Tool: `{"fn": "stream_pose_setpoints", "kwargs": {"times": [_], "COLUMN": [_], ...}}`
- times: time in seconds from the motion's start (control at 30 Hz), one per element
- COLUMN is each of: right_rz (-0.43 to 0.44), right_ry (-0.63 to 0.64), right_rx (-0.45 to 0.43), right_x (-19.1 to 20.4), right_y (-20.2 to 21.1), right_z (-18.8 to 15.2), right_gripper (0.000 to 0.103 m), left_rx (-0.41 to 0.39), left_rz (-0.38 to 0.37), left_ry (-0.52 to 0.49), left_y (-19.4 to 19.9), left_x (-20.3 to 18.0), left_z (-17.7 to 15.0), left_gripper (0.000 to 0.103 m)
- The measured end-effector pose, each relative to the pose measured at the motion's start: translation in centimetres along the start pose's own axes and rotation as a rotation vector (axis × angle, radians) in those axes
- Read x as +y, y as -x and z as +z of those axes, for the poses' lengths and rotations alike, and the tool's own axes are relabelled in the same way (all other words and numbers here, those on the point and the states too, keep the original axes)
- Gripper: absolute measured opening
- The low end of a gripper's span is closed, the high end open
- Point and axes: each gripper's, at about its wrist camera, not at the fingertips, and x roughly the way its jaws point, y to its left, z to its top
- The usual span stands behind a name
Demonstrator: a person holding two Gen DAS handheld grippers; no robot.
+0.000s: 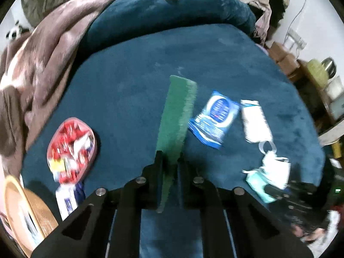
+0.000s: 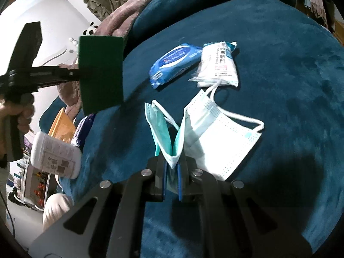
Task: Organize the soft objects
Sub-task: 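Carry the green pad and white mask over the orange basket with both tools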
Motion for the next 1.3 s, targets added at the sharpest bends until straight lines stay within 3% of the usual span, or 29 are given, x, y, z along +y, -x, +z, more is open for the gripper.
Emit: {"fn": "stream_pose_setpoints", "kwargs": {"times": [0.3,0.37,0.63,0.8,0.93,1.3], "right_rz": [0.037,0.039,0.019,0.008,0.018,0.031], "right_ry": [0.002,0.005,0.006,-0.015,-0.006,0.115], "right_rx": [0.015,0.017,0.024,0.030,0.014,-0.013], "right_x": [3.6,4.2,4.8,5.1,6.3,12.9], "right_y": [1.9,1.9,2.7,2.5,2.9,3.0], "right_z": [-2.5,-2.6,-3.2,-3.0,-2.5,0.8], "right_gripper": [0.008,0.008,0.008,0.008,0.008,0.008], "left_rx": [0.059,0.083,0.164,0.195,0.161,0.012], "left_rz": [-0.123,-0.122,-0.072,-0.096,-0.093,-0.088], "left_ry": [0.112,0.118,0.153,0.175,0.114,0.118], "left_y": [5.7,6.0,0.2,-1.3,0.5,8.0], "left_x": [-0.2,-0.3,-1.0,-0.9,-1.8,0.7], "left_z": [-5.8,-6.7,-7.4,-8.5,-9.0,-10.0], "left_gripper": [0.006,0.006,0.008,0.005,0.005,0.005]}}
